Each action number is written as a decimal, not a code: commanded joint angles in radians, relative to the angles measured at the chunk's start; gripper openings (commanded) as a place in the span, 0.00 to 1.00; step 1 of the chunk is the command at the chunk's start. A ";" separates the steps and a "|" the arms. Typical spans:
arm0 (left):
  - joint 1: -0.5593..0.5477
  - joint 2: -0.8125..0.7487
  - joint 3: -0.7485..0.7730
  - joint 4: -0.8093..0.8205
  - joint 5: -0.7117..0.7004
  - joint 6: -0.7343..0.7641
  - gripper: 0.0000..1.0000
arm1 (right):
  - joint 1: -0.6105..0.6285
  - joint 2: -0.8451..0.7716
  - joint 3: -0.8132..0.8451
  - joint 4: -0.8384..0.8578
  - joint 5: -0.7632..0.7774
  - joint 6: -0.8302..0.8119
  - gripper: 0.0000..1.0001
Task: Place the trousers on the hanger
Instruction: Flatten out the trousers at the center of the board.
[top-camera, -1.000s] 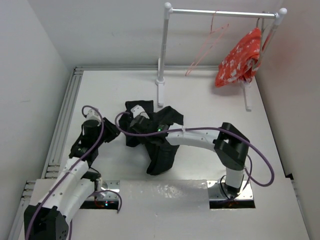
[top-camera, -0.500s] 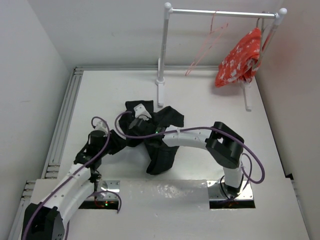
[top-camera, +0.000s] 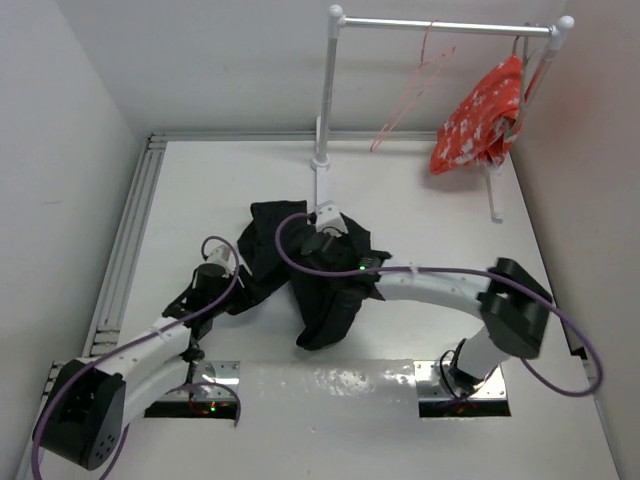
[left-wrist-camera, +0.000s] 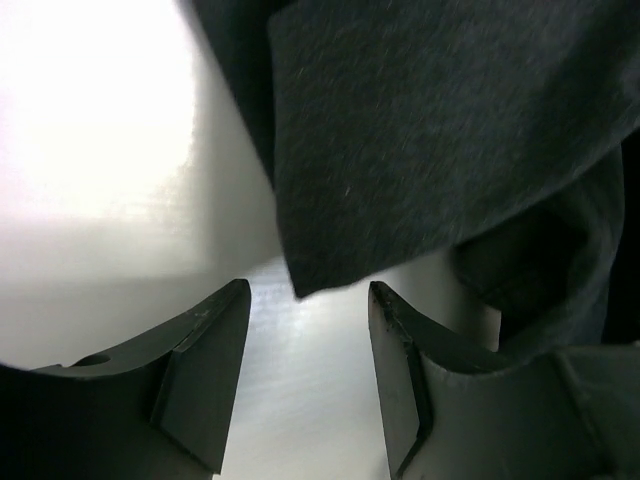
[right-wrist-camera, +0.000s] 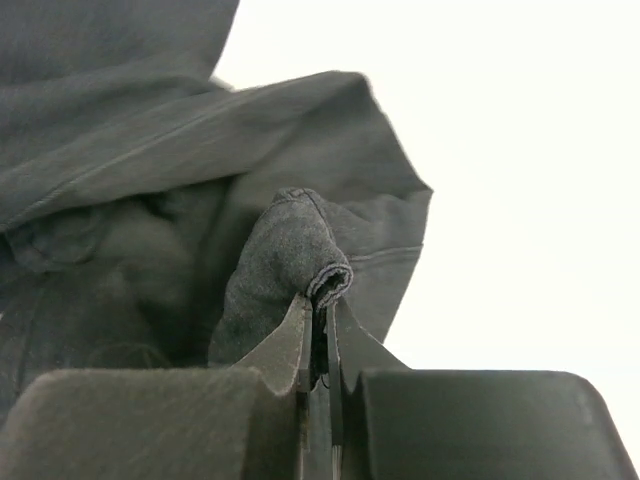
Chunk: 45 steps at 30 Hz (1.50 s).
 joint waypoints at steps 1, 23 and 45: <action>-0.017 0.051 0.054 0.117 -0.048 0.012 0.48 | -0.051 -0.199 -0.072 0.023 0.061 0.026 0.00; -0.178 -0.315 0.792 -0.663 -0.787 0.059 0.00 | -0.226 -0.862 -0.089 -0.354 -0.358 0.013 0.00; -0.119 0.776 1.338 -0.501 -0.777 0.292 0.24 | -0.380 -0.731 -0.201 -0.272 0.255 0.074 0.00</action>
